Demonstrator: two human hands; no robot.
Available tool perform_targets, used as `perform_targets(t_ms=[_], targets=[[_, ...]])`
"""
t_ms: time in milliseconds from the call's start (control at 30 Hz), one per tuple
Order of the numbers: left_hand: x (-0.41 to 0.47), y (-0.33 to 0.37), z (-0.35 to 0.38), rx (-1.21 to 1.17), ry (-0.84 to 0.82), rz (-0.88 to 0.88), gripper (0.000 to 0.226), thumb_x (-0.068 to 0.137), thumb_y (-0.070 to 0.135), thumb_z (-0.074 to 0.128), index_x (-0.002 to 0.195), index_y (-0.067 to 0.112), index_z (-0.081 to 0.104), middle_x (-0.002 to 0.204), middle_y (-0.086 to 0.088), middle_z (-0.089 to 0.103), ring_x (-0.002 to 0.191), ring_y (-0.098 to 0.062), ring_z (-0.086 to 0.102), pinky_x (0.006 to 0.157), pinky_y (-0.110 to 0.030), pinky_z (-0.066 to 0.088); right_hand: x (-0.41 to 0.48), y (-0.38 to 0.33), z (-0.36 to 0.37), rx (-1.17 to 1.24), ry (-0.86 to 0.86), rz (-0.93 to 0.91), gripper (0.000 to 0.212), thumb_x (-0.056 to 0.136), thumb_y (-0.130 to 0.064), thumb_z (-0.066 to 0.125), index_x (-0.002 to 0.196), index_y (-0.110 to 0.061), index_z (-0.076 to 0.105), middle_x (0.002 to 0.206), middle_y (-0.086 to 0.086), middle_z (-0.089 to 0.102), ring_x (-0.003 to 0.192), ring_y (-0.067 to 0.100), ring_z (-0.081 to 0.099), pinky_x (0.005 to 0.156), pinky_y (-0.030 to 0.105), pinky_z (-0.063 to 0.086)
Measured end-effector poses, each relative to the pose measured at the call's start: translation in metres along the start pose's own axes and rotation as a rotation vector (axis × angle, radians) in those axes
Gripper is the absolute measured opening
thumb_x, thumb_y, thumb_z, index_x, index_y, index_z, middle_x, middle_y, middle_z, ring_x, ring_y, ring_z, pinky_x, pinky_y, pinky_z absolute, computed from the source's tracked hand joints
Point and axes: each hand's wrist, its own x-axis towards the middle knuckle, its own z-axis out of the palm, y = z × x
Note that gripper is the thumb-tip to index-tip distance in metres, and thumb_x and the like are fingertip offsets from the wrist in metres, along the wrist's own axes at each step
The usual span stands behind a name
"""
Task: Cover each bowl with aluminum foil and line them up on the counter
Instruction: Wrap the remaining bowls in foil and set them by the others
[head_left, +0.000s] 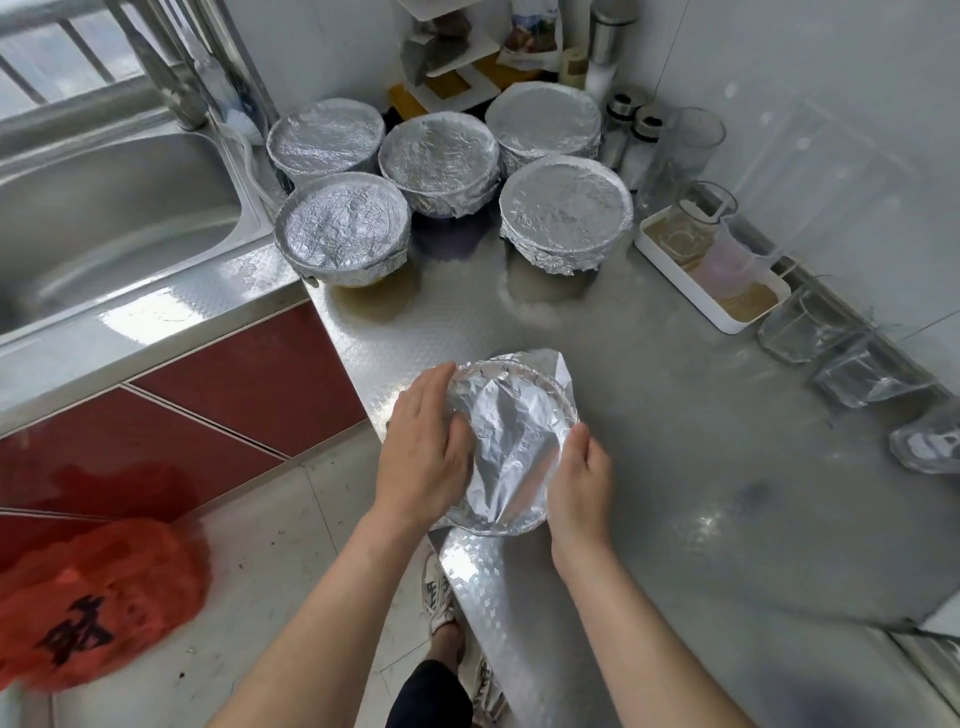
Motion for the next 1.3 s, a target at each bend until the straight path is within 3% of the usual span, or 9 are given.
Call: perform_targets(t_ms=[67,167,533,633,733,833,900,1000,1300], targets=[[0.001,-0.001,-0.005,0.054,-0.053,0.04,0.056,0.091,0.022,0.038,0.146,0.01,0.038,0.148,-0.008,0.042,0.139,-0.022,0.033,0.116,-0.043,0.026,0.0,0.002,-0.01,0.018,-0.034,0.033,0.025,0.103,-0.027,0.04,0.122,-0.023,0.056,0.118,-0.014,0.061,0.106,-0.01,0.055,0.093,0.013,0.04],[-0.013,0.005,-0.001,0.266,-0.05,0.068,0.059,0.094,0.033,0.034,0.149,0.015,0.033,0.156,-0.005,0.031,0.147,-0.023,0.02,0.118,-0.051,0.02,0.023,-0.004,-0.018,-0.022,-0.047,0.048,0.057,0.101,-0.031,0.046,0.15,-0.009,0.028,0.153,0.002,0.033,0.139,0.011,0.033,0.115,0.027,0.026],[-0.033,0.009,0.012,0.562,-0.171,0.116,0.089,0.086,0.068,0.039,0.154,0.026,0.001,0.163,-0.002,-0.003,0.149,-0.018,-0.012,0.119,-0.04,-0.012,0.027,-0.005,-0.006,-0.399,-0.175,-0.064,0.049,0.104,-0.022,0.034,0.15,-0.007,0.028,0.152,0.011,0.035,0.139,0.024,0.034,0.105,0.022,0.025],[-0.026,0.003,-0.004,0.495,-0.202,0.153,0.087,0.087,0.059,0.055,0.154,0.027,0.011,0.163,0.0,-0.002,0.149,-0.018,-0.013,0.121,-0.045,-0.004,0.005,0.01,-0.012,-0.337,-0.153,-0.061,0.042,0.101,-0.019,0.038,0.142,-0.012,0.042,0.137,0.01,0.054,0.125,0.025,0.051,0.105,0.033,0.038],[-0.03,0.004,-0.007,0.27,-0.04,0.043,0.075,0.086,0.034,0.069,0.149,0.02,0.033,0.161,-0.006,0.016,0.149,-0.024,0.006,0.12,-0.048,0.013,-0.003,0.017,-0.022,-0.186,-0.155,-0.001,0.043,0.093,-0.032,0.052,0.133,-0.017,0.049,0.131,0.007,0.058,0.118,0.022,0.056,0.104,0.045,0.042],[-0.041,0.004,0.001,0.173,0.035,-0.044,0.066,0.089,0.028,0.064,0.148,0.018,0.035,0.159,-0.008,0.022,0.148,-0.024,0.014,0.119,-0.048,0.02,0.017,0.006,-0.027,-0.022,-0.102,0.118,0.062,0.098,-0.032,0.051,0.15,-0.01,0.027,0.155,0.003,0.031,0.14,0.014,0.032,0.117,0.032,0.024],[-0.044,0.001,0.006,0.213,0.053,-0.024,0.062,0.091,0.031,0.059,0.146,0.016,0.037,0.158,-0.009,0.026,0.147,-0.026,0.019,0.118,-0.049,0.023,0.032,-0.006,-0.025,0.028,-0.126,0.134,0.055,0.101,-0.022,0.047,0.149,-0.005,0.028,0.152,0.004,0.035,0.136,0.012,0.036,0.106,0.02,0.027],[-0.042,0.0,0.009,0.256,0.051,-0.004,0.059,0.091,0.031,0.06,0.144,0.012,0.042,0.156,-0.01,0.03,0.146,-0.027,0.022,0.117,-0.048,0.025,0.046,-0.016,-0.015,0.036,-0.181,0.12,0.045,0.102,-0.019,0.045,0.143,-0.003,0.039,0.139,0.003,0.049,0.117,0.011,0.051,0.098,0.022,0.038],[-0.038,0.001,0.013,0.288,0.062,0.031,0.055,0.09,0.034,0.054,0.139,0.01,0.048,0.154,-0.01,0.035,0.145,-0.026,0.025,0.115,-0.051,0.028,0.041,-0.01,-0.002,-0.093,-0.219,-0.081,0.037,0.102,-0.021,0.044,0.134,-0.003,0.053,0.137,0.007,0.055,0.128,0.014,0.048,0.112,0.031,0.035]])
